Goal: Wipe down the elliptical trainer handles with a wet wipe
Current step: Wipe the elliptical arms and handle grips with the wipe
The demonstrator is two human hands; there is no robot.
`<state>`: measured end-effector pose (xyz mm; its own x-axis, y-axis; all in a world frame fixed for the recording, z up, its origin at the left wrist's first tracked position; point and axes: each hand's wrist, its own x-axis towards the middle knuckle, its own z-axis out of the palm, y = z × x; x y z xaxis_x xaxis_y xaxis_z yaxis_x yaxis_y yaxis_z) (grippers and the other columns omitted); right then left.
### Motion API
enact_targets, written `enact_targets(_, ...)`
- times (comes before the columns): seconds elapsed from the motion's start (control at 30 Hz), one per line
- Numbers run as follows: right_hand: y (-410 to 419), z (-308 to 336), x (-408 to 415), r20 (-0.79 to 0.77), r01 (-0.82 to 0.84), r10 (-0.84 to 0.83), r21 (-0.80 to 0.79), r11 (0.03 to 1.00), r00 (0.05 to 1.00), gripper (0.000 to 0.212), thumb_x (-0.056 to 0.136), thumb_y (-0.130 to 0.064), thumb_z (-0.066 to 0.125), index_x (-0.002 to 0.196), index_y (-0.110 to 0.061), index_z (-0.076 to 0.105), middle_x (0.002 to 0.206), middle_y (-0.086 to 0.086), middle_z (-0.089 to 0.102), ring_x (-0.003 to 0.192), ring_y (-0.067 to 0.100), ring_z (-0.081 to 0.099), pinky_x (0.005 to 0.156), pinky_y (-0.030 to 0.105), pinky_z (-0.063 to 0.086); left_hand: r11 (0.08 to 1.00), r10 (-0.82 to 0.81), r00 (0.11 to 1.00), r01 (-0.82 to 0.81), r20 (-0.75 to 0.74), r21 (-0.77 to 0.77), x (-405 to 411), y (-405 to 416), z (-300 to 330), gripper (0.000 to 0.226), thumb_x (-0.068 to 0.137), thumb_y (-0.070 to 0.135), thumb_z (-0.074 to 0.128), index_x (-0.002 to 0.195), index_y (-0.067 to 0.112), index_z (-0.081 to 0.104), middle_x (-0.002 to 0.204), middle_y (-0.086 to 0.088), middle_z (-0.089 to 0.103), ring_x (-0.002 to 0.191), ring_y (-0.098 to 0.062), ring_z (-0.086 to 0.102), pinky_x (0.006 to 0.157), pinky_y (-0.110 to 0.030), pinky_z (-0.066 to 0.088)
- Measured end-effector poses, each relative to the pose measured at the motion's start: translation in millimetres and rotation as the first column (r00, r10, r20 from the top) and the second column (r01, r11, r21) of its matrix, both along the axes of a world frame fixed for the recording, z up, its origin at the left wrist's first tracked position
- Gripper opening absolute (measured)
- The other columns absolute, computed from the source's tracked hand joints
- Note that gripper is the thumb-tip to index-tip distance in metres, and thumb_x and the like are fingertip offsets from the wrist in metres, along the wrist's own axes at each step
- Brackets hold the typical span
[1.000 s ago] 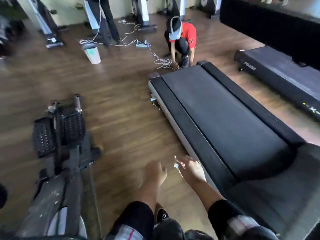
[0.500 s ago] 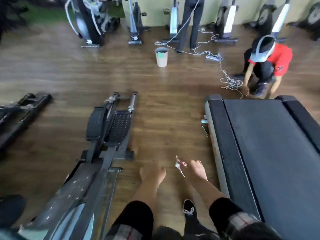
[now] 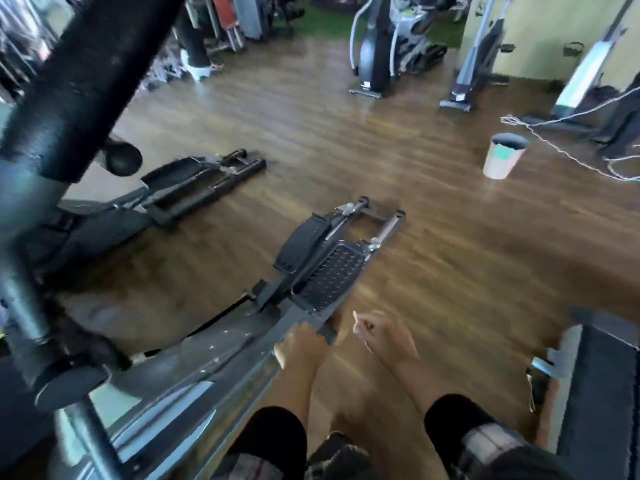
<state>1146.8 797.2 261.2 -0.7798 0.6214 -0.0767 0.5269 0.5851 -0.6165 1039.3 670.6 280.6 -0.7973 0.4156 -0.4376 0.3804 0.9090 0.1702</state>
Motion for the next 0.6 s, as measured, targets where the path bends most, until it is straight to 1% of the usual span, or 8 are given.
enact_targets(0.07,16,5,-32,-0.052,-0.033,0.033,0.01,0.999,0.998,0.013,0.09,-0.025,0.057,0.08,-0.023,0.066,0.076,-0.003,0.061,0.07,0.022,0.06,0.066,0.037,0.05,0.999,0.047,0.999,-0.047,-0.019,-0.007,-23,10,3,0.039,0.1,0.035,0.037,0.131,0.017,0.05,0.131,-0.003,0.057,0.117,-0.022,0.056,0.094,-0.035,0.043)
enact_targets(0.17,34,14,-78,-0.126,-0.102,0.109,0.063,0.993,0.986,0.014,0.09,-0.024,0.058,0.083,-0.021,0.07,0.073,-0.001,0.064,0.064,0.022,0.06,0.057,0.034,0.049,0.991,0.132,0.989,-0.132,-0.066,0.008,-55,21,17,0.036,0.099,0.034,0.039,0.129,0.017,0.049,0.132,-0.003,0.055,0.118,-0.023,0.056,0.094,-0.036,0.043)
enact_targets(0.23,41,24,-107,-0.161,-0.162,0.173,0.077,0.984,0.972,0.015,0.091,-0.024,0.058,0.091,-0.018,0.072,0.078,0.0,0.067,0.067,0.021,0.063,0.06,0.03,0.048,0.975,0.219,0.973,-0.215,-0.079,0.05,-73,25,25,0.033,0.097,0.031,0.039,0.124,0.017,0.051,0.13,-0.003,0.056,0.116,-0.024,0.056,0.093,-0.035,0.043)
enact_targets(0.3,43,34,-135,-0.218,-0.194,0.194,0.02,0.981,0.957,0.016,0.091,-0.022,0.058,0.098,-0.018,0.072,0.086,0.001,0.069,0.075,0.021,0.064,0.067,0.031,0.049,0.952,0.302,0.948,-0.294,-0.102,0.091,-87,27,35,0.032,0.096,0.03,0.04,0.122,0.018,0.053,0.129,-0.002,0.056,0.117,-0.024,0.056,0.091,-0.035,0.042)
enact_targets(0.33,42,39,-148,-0.244,-0.211,0.202,-0.011,0.977,0.949,0.016,0.091,-0.022,0.058,0.098,-0.017,0.072,0.087,0.002,0.069,0.077,0.021,0.064,0.069,0.033,0.051,0.935,0.347,0.931,-0.336,-0.109,0.109,-94,27,38,0.032,0.095,0.031,0.04,0.121,0.018,0.053,0.129,-0.002,0.056,0.117,-0.024,0.055,0.092,-0.036,0.042)
enact_targets(0.47,38,57,-195,-0.37,-0.361,0.31,-0.076,0.929,0.876,0.02,0.09,-0.025,0.06,0.081,-0.011,0.071,0.071,0.003,0.064,0.065,0.021,0.06,0.063,0.039,0.05,0.844,0.532,0.838,-0.513,-0.123,0.156,-113,19,47,0.03,0.094,0.033,0.042,0.117,0.019,0.054,0.125,-0.003,0.056,0.117,-0.025,0.056,0.096,-0.038,0.043)
enact_targets(0.53,39,65,-219,-0.433,-0.457,0.373,-0.105,0.883,0.821,0.02,0.09,-0.025,0.061,0.073,-0.016,0.068,0.066,-0.001,0.062,0.061,0.016,0.057,0.062,0.038,0.049,0.785,0.617,0.774,-0.591,-0.143,0.185,-124,19,51,0.033,0.094,0.033,0.042,0.122,0.021,0.054,0.127,-0.002,0.055,0.118,-0.024,0.055,0.096,-0.037,0.042)
enact_targets(0.6,42,72,-242,-0.476,-0.542,0.434,-0.113,0.833,0.765,0.028,0.091,-0.032,0.059,0.064,-0.026,0.059,0.062,-0.005,0.059,0.06,0.009,0.055,0.064,0.035,0.049,0.712,0.701,0.694,-0.667,-0.163,0.22,-131,23,56,0.032,0.094,0.033,0.043,0.122,0.021,0.054,0.126,-0.002,0.056,0.118,-0.024,0.055,0.095,-0.037,0.043)
